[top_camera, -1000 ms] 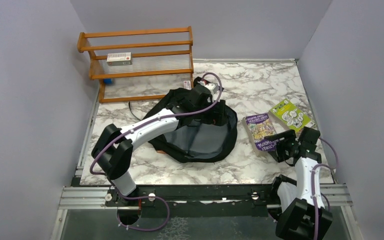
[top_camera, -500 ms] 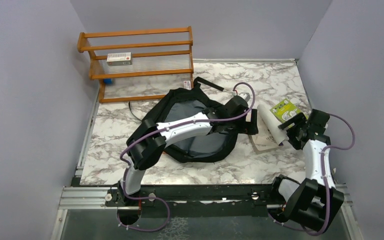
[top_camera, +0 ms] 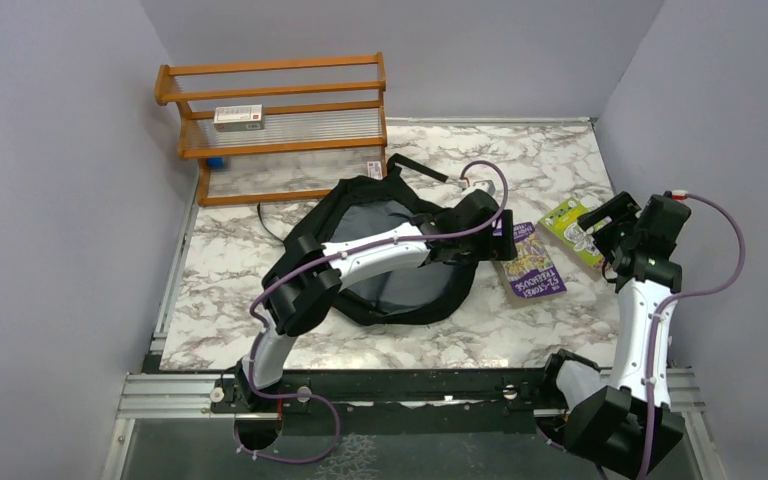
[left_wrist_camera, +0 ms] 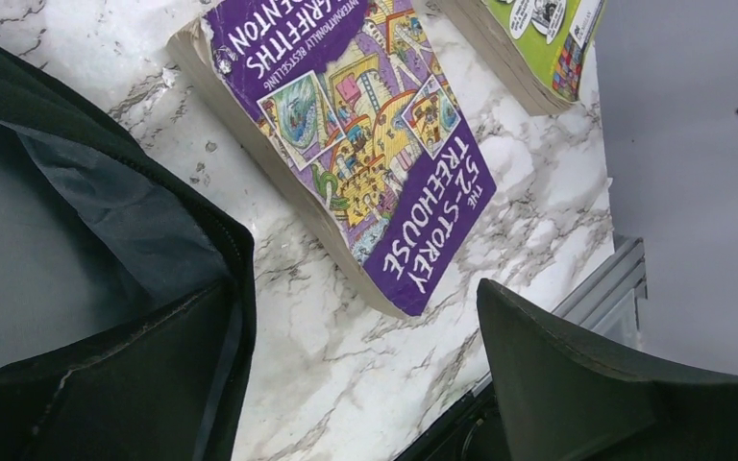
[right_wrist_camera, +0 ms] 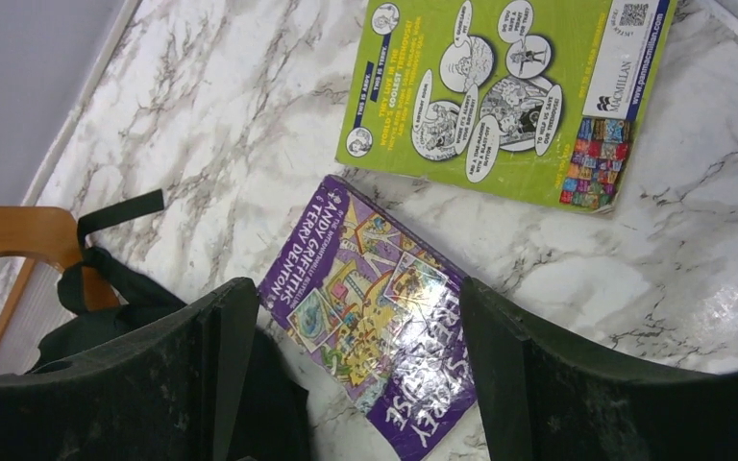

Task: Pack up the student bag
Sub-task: Pick up the book from the center of the board.

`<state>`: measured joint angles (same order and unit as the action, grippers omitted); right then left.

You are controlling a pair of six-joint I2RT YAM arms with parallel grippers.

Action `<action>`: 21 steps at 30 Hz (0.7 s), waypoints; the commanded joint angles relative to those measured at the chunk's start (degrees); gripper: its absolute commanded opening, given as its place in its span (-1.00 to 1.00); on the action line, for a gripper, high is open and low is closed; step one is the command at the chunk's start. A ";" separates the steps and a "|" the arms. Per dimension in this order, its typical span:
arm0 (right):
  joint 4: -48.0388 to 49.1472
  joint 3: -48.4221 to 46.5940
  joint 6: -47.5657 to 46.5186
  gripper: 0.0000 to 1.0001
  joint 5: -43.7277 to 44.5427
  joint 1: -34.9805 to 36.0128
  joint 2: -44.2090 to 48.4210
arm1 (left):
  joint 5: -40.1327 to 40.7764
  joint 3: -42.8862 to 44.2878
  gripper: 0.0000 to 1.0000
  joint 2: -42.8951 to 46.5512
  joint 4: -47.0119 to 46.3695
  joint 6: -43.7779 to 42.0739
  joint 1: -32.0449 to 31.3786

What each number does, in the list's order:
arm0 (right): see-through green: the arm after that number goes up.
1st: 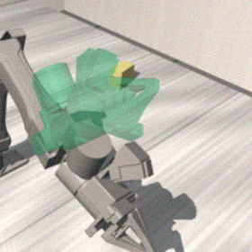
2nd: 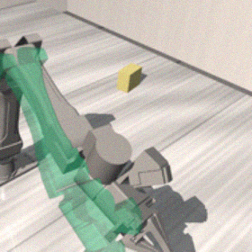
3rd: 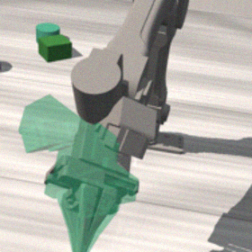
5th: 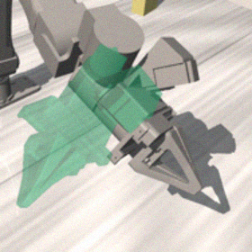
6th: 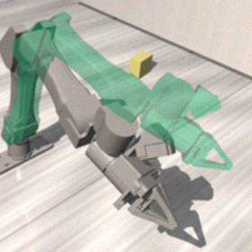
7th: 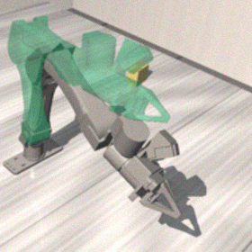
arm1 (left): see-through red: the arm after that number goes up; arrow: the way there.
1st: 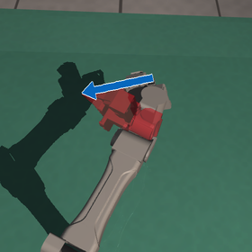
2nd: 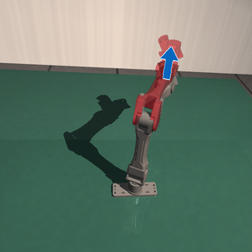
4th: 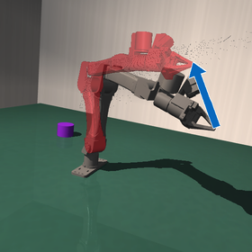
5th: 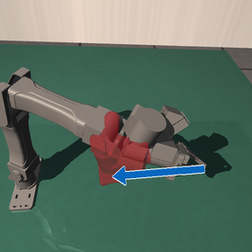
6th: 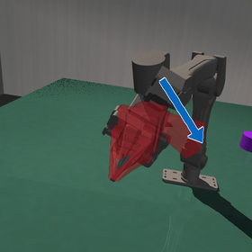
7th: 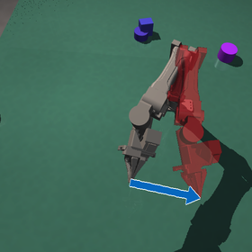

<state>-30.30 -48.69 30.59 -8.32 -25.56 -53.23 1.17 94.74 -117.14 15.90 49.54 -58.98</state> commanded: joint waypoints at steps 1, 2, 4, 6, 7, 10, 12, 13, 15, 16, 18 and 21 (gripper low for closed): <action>-1.29 -1.41 -1.41 0.63 0.06 0.07 -1.29 | 1.63 2.90 0.96 -0.30 -2.89 0.04 -0.61; 0.02 -0.65 -1.95 0.63 -1.86 0.05 -1.87 | 1.52 3.43 0.96 -0.56 -2.85 -0.26 -0.61; 3.20 1.41 -1.97 0.63 -5.62 0.05 -3.07 | 0.66 4.58 0.96 -1.51 -2.60 -0.38 -0.61; 5.81 3.21 -2.37 0.62 -9.09 0.06 -4.74 | -0.60 5.28 0.96 -2.50 -2.55 0.35 -0.69; 6.60 3.86 -2.49 0.62 -9.91 0.07 -6.10 | -0.87 5.40 0.96 -3.00 -2.48 0.84 -0.70; 8.45 5.11 -3.42 0.63 -11.75 0.06 -9.06 | -1.03 5.57 0.97 -4.36 -2.45 2.54 -0.78; 9.41 5.66 -4.04 0.63 -12.17 0.07 -10.71 | -1.09 6.56 0.97 -5.59 -2.37 2.93 -1.00; 9.57 5.71 -4.38 0.63 -12.40 0.07 -11.43 | -1.12 7.56 0.97 -6.16 -2.14 2.54 -1.23; 9.59 5.80 -5.01 0.63 -12.99 0.07 -12.49 | -0.24 10.18 0.97 -6.70 -0.42 0.84 -2.00; 9.65 5.89 -5.16 0.63 -13.14 0.06 -12.66 | 1.22 11.53 0.97 -6.58 1.03 -0.36 -2.42; 10.00 6.36 -5.19 0.63 -13.03 0.05 -12.54 | 5.79 12.77 0.97 -5.36 3.73 -3.44 -3.10; 10.31 6.60 -5.19 0.63 -12.37 0.03 -11.93 | 14.23 13.77 0.97 -2.78 9.26 -7.70 -3.25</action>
<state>-22.94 -42.63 26.79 -19.29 -25.56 -65.93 4.32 104.71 -124.03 19.11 48.23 -60.90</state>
